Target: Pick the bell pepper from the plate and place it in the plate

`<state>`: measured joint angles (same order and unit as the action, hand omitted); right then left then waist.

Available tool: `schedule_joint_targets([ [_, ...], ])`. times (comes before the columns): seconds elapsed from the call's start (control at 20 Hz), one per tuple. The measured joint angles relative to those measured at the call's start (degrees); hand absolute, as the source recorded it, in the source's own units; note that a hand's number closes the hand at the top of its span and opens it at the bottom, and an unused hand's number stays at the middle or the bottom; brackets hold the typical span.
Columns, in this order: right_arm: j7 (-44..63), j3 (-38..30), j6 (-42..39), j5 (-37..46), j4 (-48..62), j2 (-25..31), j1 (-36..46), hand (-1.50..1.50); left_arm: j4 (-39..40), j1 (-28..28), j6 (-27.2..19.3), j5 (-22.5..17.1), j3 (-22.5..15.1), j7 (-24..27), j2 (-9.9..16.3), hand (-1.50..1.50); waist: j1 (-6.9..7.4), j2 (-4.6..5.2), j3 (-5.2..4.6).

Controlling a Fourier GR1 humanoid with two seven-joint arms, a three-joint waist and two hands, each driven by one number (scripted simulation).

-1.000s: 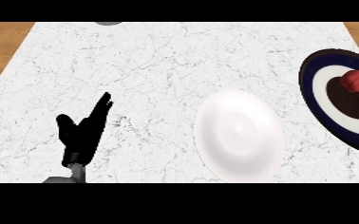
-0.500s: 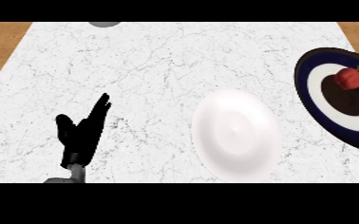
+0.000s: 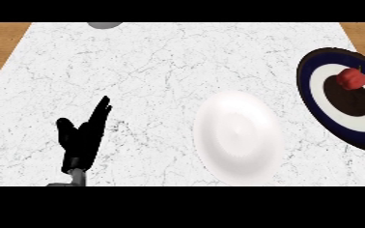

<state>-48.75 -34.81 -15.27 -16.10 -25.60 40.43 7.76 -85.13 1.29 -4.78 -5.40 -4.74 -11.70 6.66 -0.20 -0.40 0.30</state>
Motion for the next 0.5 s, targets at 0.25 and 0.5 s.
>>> schedule_joint_targets([
  [0.25, -1.3, 1.5, 0.9, 1.0, -2.5, -1.1, -5.3, -1.5, -1.5, 1.0, 1.4, -0.9, 0.8, -1.1, 0.7, 0.0, 0.01, 0.0, -0.04],
  [0.5, -3.2, 2.3, 2.0, 1.8, -2.9, -2.2, -8.0, -1.5, 0.1, -0.2, 2.3, -0.9, 1.4, -0.7, 0.3, 0.0, 0.1, -0.01, -0.05],
])
